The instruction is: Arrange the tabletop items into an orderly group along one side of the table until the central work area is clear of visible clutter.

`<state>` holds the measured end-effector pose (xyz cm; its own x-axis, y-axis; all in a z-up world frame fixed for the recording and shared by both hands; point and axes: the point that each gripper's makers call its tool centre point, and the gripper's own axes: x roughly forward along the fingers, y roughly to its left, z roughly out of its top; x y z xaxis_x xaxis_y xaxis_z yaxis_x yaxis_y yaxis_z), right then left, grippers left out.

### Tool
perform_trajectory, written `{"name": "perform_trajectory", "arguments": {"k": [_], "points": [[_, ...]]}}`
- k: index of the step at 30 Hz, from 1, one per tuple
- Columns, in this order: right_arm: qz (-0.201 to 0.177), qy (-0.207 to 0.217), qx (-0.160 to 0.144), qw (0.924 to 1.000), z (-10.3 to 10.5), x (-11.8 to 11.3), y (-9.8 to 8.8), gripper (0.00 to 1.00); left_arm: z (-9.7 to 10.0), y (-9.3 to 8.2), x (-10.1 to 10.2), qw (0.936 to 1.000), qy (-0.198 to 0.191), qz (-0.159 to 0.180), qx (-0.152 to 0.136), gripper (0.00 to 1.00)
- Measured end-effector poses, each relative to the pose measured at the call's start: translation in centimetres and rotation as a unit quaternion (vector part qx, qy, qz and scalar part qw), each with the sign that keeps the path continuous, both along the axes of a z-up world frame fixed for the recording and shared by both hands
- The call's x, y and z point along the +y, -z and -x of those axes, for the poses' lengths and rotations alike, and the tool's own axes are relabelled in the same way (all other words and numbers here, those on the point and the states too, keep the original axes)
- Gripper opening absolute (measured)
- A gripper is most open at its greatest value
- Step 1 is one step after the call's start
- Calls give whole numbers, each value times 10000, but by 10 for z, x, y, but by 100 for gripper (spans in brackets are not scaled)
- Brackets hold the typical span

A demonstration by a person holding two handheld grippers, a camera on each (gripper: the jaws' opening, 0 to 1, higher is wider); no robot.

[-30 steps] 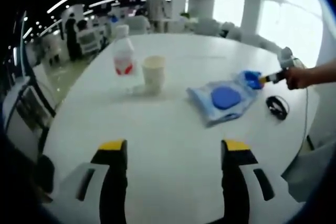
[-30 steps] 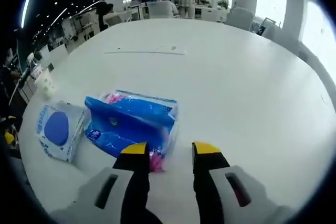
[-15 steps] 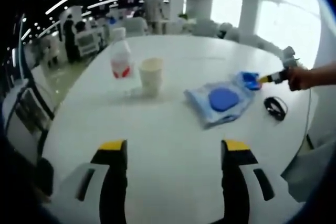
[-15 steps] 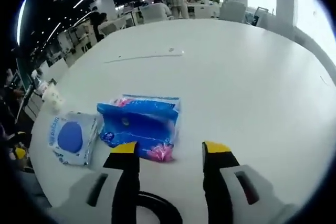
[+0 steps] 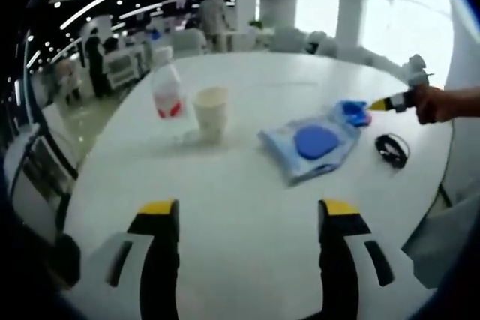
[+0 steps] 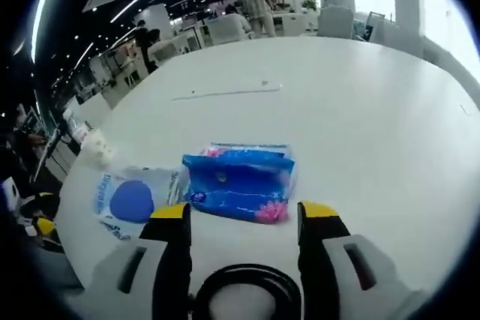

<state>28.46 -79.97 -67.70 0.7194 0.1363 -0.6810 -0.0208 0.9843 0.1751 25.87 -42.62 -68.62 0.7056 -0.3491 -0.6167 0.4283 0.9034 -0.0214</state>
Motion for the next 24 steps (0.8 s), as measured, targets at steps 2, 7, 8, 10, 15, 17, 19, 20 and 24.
{"name": "perform_trajectory", "arguments": {"k": [2,7,8,10,15,17,19,20,24], "points": [[-22,-31,-28,10000,6,7,-3,57,-1,-1,-1,10000,20,-15,-29,74],[-118,-76,-41,9999,21,20,-5,57,-1,-3,-2,9999,79,-67,-71,76],[-132,-94,-45,9999,22,21,-3,57,-1,-3,-2,9999,92,-75,-76,77],[-142,-110,-52,9998,27,23,-1,57,-1,-3,-3,9999,115,-99,-80,78],[-241,-57,-72,9997,25,14,15,58,-1,-6,-5,9995,188,-168,-163,80],[-282,-29,-71,9996,22,11,21,58,0,-7,-4,9996,165,-138,-161,80],[-309,1,-80,9995,21,10,27,58,-1,-7,-3,9997,157,-131,-168,81],[-301,11,-71,9995,22,11,27,58,-1,-9,-3,9997,142,-91,-190,81],[-343,95,-94,9993,26,14,32,58,0,-5,-2,9999,95,32,-95,81]]}}
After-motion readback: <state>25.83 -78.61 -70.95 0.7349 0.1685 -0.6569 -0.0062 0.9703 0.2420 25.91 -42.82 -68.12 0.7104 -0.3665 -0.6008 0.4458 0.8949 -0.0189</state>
